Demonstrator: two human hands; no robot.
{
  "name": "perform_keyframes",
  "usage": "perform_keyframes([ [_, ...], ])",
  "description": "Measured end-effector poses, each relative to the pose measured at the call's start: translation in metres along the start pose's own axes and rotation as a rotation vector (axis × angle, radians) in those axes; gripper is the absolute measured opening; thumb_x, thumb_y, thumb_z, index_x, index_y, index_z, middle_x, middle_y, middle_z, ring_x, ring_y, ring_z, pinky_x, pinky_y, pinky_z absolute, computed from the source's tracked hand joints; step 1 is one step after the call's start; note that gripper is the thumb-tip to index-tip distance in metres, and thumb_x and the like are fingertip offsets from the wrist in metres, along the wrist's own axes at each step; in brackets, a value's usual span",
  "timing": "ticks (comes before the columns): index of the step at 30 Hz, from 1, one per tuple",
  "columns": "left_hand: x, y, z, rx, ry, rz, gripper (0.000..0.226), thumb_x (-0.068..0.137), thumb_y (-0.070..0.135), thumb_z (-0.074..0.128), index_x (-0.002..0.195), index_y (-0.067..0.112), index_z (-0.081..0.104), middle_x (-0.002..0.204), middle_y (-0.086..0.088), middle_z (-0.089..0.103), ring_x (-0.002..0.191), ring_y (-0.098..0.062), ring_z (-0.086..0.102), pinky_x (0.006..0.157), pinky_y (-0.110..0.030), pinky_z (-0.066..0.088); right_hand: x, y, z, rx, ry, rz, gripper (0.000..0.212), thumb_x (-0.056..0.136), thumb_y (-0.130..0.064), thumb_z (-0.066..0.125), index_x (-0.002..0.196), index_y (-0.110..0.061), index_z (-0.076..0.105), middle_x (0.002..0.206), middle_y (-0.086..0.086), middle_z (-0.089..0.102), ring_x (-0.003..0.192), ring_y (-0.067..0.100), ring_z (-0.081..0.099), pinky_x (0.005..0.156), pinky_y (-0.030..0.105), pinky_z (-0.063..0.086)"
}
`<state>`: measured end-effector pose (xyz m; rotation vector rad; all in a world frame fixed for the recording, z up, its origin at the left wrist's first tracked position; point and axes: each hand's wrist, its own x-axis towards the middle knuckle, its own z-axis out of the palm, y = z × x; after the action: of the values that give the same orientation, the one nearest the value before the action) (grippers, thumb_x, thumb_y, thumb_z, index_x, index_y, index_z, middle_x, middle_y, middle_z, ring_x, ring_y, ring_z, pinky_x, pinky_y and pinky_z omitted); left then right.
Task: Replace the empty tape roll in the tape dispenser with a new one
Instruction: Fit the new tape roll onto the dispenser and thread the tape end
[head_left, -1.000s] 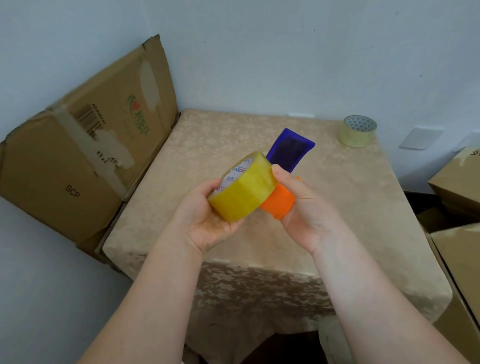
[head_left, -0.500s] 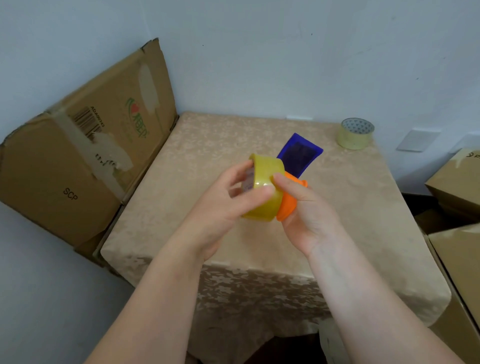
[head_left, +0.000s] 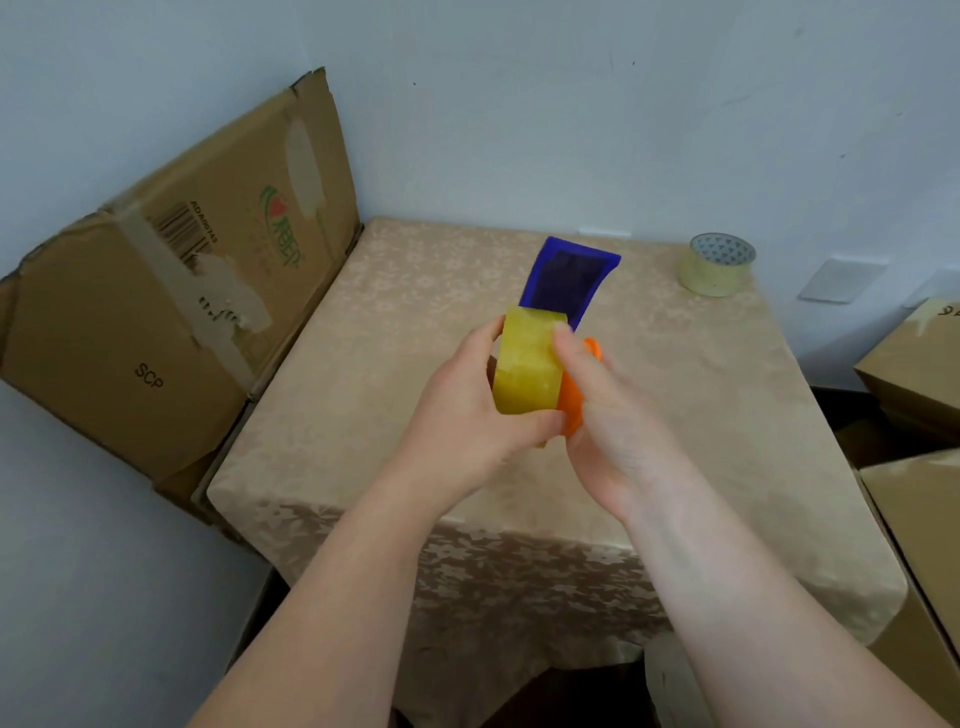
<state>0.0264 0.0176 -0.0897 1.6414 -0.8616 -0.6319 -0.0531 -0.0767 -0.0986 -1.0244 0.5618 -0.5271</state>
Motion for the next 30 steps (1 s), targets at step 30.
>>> perform_keyframes([
  [30, 0.0, 0.01, 0.012, 0.076, 0.181, 0.135, 0.051, 0.058, 0.025, 0.076, 0.103, 0.04, 0.055, 0.099, 0.009, 0.063, 0.093, -0.009, 0.06, 0.078, -0.032, 0.051, -0.007, -0.008, -0.005, 0.436, -0.052, 0.205, 0.054, 0.093, -0.038, 0.037, 0.128, -0.001, 0.054, 0.127, 0.023, 0.06, 0.117, 0.033, 0.058, 0.105, 0.042, 0.04],
])
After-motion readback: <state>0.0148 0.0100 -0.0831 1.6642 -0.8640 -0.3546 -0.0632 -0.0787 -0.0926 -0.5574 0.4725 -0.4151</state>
